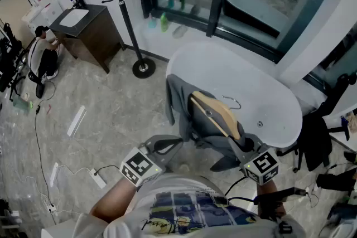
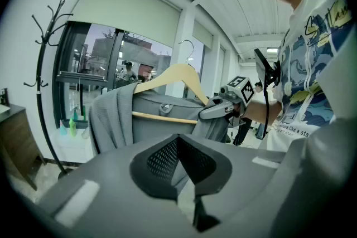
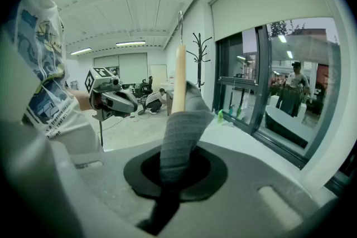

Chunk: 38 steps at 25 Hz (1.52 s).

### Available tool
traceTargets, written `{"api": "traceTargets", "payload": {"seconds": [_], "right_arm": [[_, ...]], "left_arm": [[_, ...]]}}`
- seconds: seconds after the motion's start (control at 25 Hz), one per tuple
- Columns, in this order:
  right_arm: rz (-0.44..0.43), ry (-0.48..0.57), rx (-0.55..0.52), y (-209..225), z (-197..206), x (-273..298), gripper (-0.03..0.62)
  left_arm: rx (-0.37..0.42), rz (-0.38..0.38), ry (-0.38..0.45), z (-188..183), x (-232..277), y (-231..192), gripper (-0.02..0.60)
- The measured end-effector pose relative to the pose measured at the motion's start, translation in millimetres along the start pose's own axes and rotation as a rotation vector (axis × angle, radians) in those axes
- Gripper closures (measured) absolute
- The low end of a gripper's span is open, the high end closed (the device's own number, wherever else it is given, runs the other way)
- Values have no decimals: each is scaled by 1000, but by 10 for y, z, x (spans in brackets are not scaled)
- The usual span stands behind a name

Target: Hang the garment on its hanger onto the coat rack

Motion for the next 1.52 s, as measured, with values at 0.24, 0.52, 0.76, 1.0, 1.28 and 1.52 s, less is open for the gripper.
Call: {"api": "traceTargets", "payload": {"seconds": [0.24, 0.52, 0.76, 1.0, 1.28, 1.52], "right_arm": [[-20, -4, -13, 0, -29, 38, 586], [-102, -14, -11, -77, -200, 377, 586], [-138, -26, -23, -118, -553, 941, 586], [-189, -18, -79, -156, -1256, 1769, 586], [-264, 45, -129, -265, -2270, 2839, 586], [-325, 119, -178, -229, -3216, 3636, 588]], "left_arm": [[-6, -25, 4, 30, -75, 20, 578], [-55, -99, 19, 96, -381, -203, 578], [-50, -109, 59, 50, -648, -731, 578], [-32, -146, 101, -104, -1173, -1585, 578], [-5, -211, 113, -195, -2070, -2449, 578], [-43, -266, 131, -145, -2537, -2973, 578]]}}
Point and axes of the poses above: the fingertips, and each gripper's own axes: x forward along the fingers, y to its right, z out of its underside, the point moved 2 cm from there along -x, backward along the fingers, and after that the axes turned 12 degrees about z, right-handed, at the moved point
